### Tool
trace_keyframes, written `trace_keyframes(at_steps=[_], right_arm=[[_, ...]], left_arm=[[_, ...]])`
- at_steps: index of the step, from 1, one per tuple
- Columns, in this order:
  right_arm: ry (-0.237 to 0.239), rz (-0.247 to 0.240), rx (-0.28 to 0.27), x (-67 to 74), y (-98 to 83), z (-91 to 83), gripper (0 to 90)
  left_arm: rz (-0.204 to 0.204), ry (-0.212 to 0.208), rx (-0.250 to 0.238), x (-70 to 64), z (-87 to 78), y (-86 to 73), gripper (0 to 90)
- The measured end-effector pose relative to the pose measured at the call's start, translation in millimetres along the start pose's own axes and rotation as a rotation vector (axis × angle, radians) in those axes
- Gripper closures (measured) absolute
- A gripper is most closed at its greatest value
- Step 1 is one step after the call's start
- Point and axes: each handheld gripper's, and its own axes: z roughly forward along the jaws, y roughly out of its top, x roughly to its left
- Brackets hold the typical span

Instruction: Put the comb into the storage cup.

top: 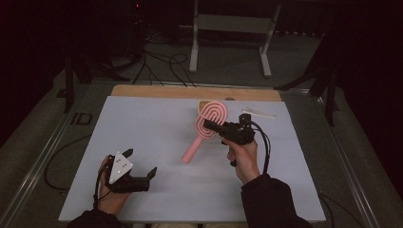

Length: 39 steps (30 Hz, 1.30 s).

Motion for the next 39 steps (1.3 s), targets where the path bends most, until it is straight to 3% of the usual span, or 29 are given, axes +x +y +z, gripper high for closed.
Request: trace_keyframes(at_steps=[10,13,18,39], right_arm=[[-0.009,0.001,-0.009,-2.9,3.7,2.6,63.6],[-0.013,0.004,-0.011,-4.8,5.4,4.6,63.5],[-0.02,0.002,-0.011,-7.2,9.4,6.0,63.5],[-0.036,-0.031,-0.021,-5.4,29.6,9.8,63.5]], left_arm=[[-0.021,0.006,-0.016,14.6,-18.0,-20.8,0.0],[-0.076,-0.01,-0.036,22.1,-19.3,-27.0,0.0],[-0.103,-0.001,-0.054,27.7,-20.0,-30.4,0.0],[-0.109,0.014,-0.038,25.1,-14.0,-32.8,0.0]])
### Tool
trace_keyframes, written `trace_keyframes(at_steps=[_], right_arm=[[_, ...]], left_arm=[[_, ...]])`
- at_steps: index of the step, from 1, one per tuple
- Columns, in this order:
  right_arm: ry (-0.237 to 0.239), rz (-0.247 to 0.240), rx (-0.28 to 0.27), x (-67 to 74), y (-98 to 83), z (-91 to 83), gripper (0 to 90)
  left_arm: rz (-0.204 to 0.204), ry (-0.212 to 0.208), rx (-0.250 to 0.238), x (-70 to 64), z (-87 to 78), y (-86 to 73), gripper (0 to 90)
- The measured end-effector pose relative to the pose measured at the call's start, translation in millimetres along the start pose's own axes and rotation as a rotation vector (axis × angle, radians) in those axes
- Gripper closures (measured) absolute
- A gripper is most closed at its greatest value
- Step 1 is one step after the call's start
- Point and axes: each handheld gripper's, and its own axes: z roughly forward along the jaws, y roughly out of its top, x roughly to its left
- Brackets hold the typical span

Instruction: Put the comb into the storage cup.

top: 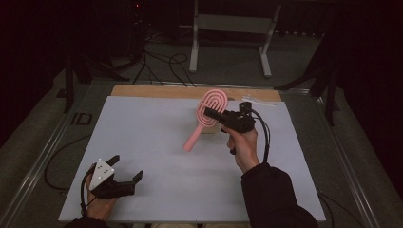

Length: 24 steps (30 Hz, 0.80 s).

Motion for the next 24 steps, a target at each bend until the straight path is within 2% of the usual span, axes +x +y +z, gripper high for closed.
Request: trace_keyframes(at_steps=[9,24], right_arm=[[-0.007,-0.022,0.0,1.6,9.9,3.6,63.5],[-0.015,-0.032,-0.007,1.0,20.5,11.5,63.5]], left_arm=[[0.001,0.0,-0.002,-0.8,0.3,-0.1,0.0],[0.006,-0.003,0.003,-1.7,1.3,-0.4,0.0]])
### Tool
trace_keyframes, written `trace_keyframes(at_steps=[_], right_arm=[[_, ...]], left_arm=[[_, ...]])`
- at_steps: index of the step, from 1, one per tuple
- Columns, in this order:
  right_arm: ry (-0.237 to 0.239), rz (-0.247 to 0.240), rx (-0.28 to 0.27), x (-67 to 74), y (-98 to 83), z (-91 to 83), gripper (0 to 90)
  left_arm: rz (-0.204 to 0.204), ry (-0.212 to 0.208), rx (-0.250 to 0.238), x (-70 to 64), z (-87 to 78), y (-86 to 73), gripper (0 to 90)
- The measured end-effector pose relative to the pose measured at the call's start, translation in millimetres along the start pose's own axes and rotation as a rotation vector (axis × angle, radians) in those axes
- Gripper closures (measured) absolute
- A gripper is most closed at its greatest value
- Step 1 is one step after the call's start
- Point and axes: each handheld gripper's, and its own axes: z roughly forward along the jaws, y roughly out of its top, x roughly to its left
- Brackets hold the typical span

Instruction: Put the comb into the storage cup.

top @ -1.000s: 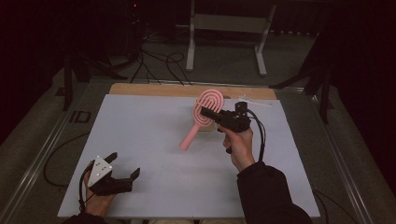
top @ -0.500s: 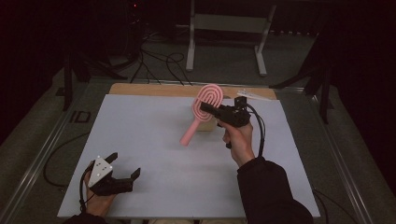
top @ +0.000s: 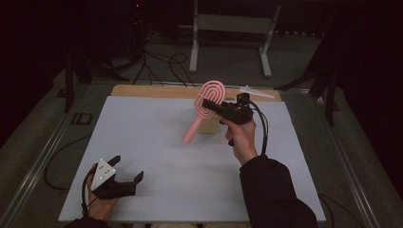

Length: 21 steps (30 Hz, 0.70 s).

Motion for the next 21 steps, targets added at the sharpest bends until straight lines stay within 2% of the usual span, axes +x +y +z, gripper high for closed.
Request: trace_keyframes(at_steps=[10,21], right_arm=[[-0.024,0.008,-0.004,-7.8,3.4,0.8,63.6],[-0.035,-0.005,-0.011,-6.5,12.0,4.1,63.6]], left_arm=[[0.001,-0.002,0.002,0.0,0.6,-0.3,0.0],[0.002,-0.003,0.003,-0.7,1.0,-0.4,0.0]])
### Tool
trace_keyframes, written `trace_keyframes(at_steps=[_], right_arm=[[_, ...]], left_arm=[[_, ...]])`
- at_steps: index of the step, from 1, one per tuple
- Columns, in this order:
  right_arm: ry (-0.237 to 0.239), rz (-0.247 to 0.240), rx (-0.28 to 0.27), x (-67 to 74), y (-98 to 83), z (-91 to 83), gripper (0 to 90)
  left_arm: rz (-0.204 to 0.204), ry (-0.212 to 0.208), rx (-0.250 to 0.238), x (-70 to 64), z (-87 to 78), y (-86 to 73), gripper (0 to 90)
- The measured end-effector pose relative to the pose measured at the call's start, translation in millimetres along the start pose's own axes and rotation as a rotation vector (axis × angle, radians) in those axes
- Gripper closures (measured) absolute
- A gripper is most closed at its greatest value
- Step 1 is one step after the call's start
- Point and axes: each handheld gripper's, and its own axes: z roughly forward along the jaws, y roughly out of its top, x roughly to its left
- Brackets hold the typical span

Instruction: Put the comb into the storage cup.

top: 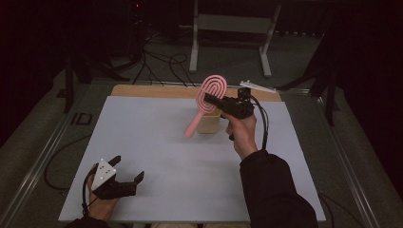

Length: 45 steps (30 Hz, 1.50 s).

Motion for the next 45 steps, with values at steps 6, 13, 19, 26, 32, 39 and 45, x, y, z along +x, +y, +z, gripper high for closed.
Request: trace_keyframes(at_steps=[6,13,19,26,32,39,45], right_arm=[[-0.01,0.001,-0.008,-1.6,3.1,3.5,63.6],[-0.026,0.001,-0.014,-2.1,6.9,7.1,63.6],[-0.038,0.001,-0.018,-3.6,9.0,9.0,63.6],[-0.054,0.0,-0.027,-5.1,13.2,12.4,63.6],[-0.059,0.001,-0.031,-5.5,15.3,15.6,63.6],[-0.076,0.005,-0.034,-8.3,18.0,17.8,63.6],[-0.089,0.018,-0.05,-12.5,20.7,16.9,63.6]], left_arm=[[-0.001,-0.001,-0.003,0.2,-0.4,0.1,0.0],[-0.003,0.002,-0.004,0.1,-1.1,0.4,0.0],[-0.005,0.003,-0.005,0.1,-1.5,0.4,0.0],[-0.006,0.003,-0.006,0.2,-1.7,0.4,0.0],[-0.006,0.002,-0.008,-0.2,-1.7,0.4,0.1],[-0.008,0.003,-0.011,-0.2,-1.9,0.4,0.0],[-0.008,0.003,-0.011,-0.5,-2.0,0.4,0.0]])
